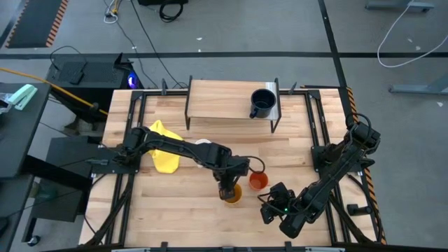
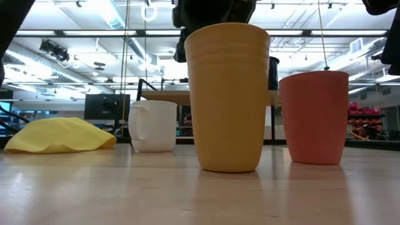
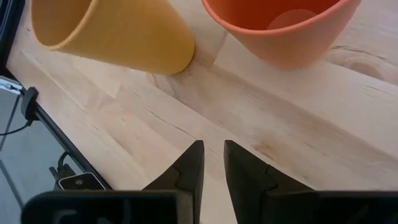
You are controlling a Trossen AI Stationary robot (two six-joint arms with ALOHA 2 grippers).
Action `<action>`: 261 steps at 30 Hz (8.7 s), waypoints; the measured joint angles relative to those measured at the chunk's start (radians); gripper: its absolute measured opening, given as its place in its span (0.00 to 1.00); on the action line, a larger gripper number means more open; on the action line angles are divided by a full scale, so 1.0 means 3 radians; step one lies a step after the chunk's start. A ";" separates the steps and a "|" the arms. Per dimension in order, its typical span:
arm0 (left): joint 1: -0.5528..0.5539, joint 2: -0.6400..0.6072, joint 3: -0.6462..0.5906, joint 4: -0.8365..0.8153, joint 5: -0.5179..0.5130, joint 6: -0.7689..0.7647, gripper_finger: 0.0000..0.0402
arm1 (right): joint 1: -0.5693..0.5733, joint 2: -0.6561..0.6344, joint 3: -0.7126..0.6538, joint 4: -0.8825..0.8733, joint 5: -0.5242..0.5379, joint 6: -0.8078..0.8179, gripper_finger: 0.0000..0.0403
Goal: Stack small to large cups/mugs on shelf
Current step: Put the yellow cup on the shelf, then put the white mug on the shelf
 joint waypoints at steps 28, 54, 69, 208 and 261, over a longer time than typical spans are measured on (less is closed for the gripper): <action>0.0021 0.0023 0.0002 0.0104 0.0002 0.0023 0.05 | 0.0000 0.0000 0.0000 0.0004 0.0000 0.0024 0.18; -0.0006 -0.0020 0.0333 -0.0342 -0.0278 0.0251 0.03 | -0.0013 0.0000 0.0000 -0.0010 0.0001 -0.0057 0.18; 0.0328 -0.0088 0.1540 -0.1724 -0.0612 0.0534 0.03 | -0.0027 0.0000 0.0000 0.0033 0.0000 -0.0064 0.18; 0.2764 -0.0492 0.1237 -0.1826 -0.0395 0.0871 0.18 | -0.0020 -0.0001 0.0000 0.0346 -0.0003 -0.0439 0.15; 0.1338 -0.1684 0.1550 -0.1825 -0.0798 0.0305 0.32 | -0.0029 -0.1277 0.0001 -0.0062 0.0576 -0.1094 0.15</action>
